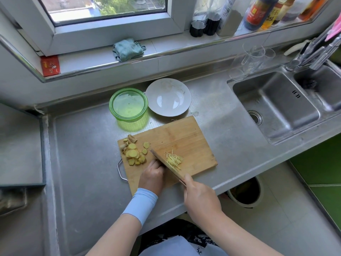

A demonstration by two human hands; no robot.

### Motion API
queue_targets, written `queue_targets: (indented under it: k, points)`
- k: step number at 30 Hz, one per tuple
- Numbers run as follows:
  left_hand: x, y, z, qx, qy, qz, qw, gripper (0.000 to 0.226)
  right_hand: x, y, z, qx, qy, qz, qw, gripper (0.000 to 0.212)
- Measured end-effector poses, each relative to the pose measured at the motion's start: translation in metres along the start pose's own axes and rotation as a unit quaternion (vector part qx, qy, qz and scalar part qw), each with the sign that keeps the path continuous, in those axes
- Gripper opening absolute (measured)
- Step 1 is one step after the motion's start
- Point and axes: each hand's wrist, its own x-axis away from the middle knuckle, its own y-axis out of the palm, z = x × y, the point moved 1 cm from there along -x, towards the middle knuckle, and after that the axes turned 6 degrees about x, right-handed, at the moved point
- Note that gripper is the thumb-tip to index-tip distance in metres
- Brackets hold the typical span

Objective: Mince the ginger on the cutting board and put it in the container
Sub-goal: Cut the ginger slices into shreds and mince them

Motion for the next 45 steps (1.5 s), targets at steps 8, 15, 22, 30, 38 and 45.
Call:
queue_targets:
  k: [8, 15, 22, 30, 38, 45]
  points:
    - [0.0, 0.0, -0.004, 0.007, -0.006, -0.005, 1.0, 0.018, -0.02, -0.005, -0.007, -0.028, -0.003, -0.003, 1.0, 0.011]
    - [-0.002, -0.004, -0.005, 0.008, 0.015, -0.007, 1.0, 0.022, 0.002, -0.001, 0.0, -0.028, 0.004, 0.008, 1.0, 0.027]
    - [-0.001, -0.001, -0.007, 0.015, -0.004, -0.026, 1.0, 0.018, -0.015, -0.002, -0.008, -0.036, 0.001, -0.01, 0.999, 0.011]
    - [0.0, -0.003, -0.003, 0.009, 0.008, 0.012, 1.0, 0.028, -0.007, -0.001, -0.003, -0.039, 0.004, -0.002, 0.999, 0.018]
    - [-0.001, -0.005, -0.001, 0.022, 0.008, 0.014, 1.0, 0.03, 0.003, -0.004, 0.001, -0.034, 0.002, -0.01, 0.999, 0.008]
    - [0.0, -0.001, -0.004, 0.024, 0.003, 0.014, 1.0, 0.027, -0.017, -0.005, -0.009, -0.038, -0.007, -0.005, 0.999, 0.012]
